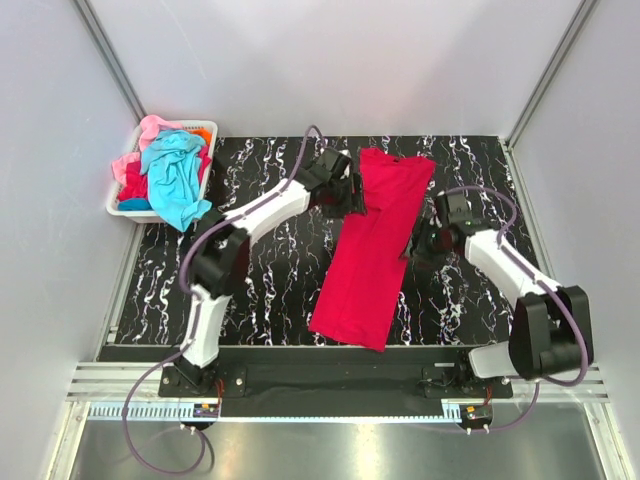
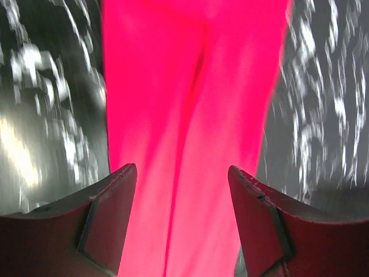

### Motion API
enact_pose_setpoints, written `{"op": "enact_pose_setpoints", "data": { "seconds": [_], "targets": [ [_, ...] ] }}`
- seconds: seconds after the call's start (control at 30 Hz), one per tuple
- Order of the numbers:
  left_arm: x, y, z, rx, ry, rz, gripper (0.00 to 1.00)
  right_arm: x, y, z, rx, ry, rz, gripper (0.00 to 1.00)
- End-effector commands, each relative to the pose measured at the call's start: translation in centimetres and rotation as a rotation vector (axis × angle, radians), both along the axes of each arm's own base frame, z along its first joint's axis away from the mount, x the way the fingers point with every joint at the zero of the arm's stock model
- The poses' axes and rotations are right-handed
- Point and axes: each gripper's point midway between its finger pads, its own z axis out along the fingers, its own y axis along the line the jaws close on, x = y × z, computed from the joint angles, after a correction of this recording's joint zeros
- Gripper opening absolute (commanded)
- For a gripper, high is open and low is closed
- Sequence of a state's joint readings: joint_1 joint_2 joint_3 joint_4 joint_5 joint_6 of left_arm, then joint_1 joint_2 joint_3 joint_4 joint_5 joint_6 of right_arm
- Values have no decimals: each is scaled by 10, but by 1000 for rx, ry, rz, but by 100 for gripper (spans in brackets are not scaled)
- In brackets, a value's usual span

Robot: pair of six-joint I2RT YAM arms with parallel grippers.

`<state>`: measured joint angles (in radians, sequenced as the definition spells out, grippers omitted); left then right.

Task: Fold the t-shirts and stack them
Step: Fold the tshirt

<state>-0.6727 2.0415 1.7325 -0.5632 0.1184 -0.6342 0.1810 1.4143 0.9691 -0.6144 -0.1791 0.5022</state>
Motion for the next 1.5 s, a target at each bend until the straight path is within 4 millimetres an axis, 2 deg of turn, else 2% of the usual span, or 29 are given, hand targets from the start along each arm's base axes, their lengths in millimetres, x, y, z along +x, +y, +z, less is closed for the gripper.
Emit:
{"op": "enact_pose_setpoints", "data": {
  "seconds": [0.0,0.07,0.1,0.13,0.17,0.2,0.23,0.3,0.33,0.37,0.4,0.43,0.5,0.53,0.57,0.67,0.7,0.73,0.9,1.07,1.1,1.17,1.3,1.47],
  "targets": [
    [46,-43,19,-166,-45,-7,69,-5,35,23,141,-121,74,58],
    [60,-56,18,-273,-7,-31,69,-16,47,23,187,-136,113,58],
    [74,-69,16,-376,-9,-18,69,-21,54,22,200,-131,132,58],
    [85,-66,15,-437,3,4,69,-26,57,19,218,-130,146,58],
    [88,-69,17,-504,21,-2,69,-29,60,18,228,-126,150,58],
    [92,-70,5,-555,68,43,69,-32,61,15,234,-119,155,58],
    [104,-72,14,-612,20,46,69,-36,64,11,245,-106,166,57],
    [119,-73,24,-663,-7,55,69,-39,67,4,255,-87,177,57],
    [124,-74,13,-662,9,61,69,-42,72,2,275,-81,196,57],
    [126,-77,16,-685,12,45,69,-42,74,-4,282,-65,197,57],
    [130,-83,30,-736,-7,32,69,-41,77,-5,294,-71,207,57],
    [134,-84,21,-745,6,40,69,-43,80,-11,306,-47,219,56],
    [140,-86,26,-771,-4,56,69,-43,86,-17,311,-33,232,56],
    [144,-85,17,-760,2,73,69,-42,88,-24,312,-18,234,56],
    [149,-85,21,-761,-17,85,69,-41,91,-26,314,-14,243,56],
    [155,-82,6,-700,-17,124,69,-40,100,-42,326,27,256,55],
    [153,-79,-6,-658,-4,130,69,-38,104,-43,333,31,265,54],
    [155,-77,-9,-631,-11,146,69,-40,105,-54,326,65,261,54],
    [151,-64,-37,-445,-18,188,69,-49,117,-73,308,144,273,50],
    [159,-59,-43,-358,-76,212,69,-64,124,-80,287,193,277,49],
    [158,-58,-52,-327,-72,208,69,-69,120,-84,260,215,272,49],
    [162,-60,-49,-313,-97,211,69,-76,118,-87,227,240,269,48],
    [167,-57,-55,-270,-129,232,69,-93,102,-94,132,301,232,46],
    [181,-38,-55,-184,-192,318,68,-104,84,-89,59,319,184,44]
  ]
}}
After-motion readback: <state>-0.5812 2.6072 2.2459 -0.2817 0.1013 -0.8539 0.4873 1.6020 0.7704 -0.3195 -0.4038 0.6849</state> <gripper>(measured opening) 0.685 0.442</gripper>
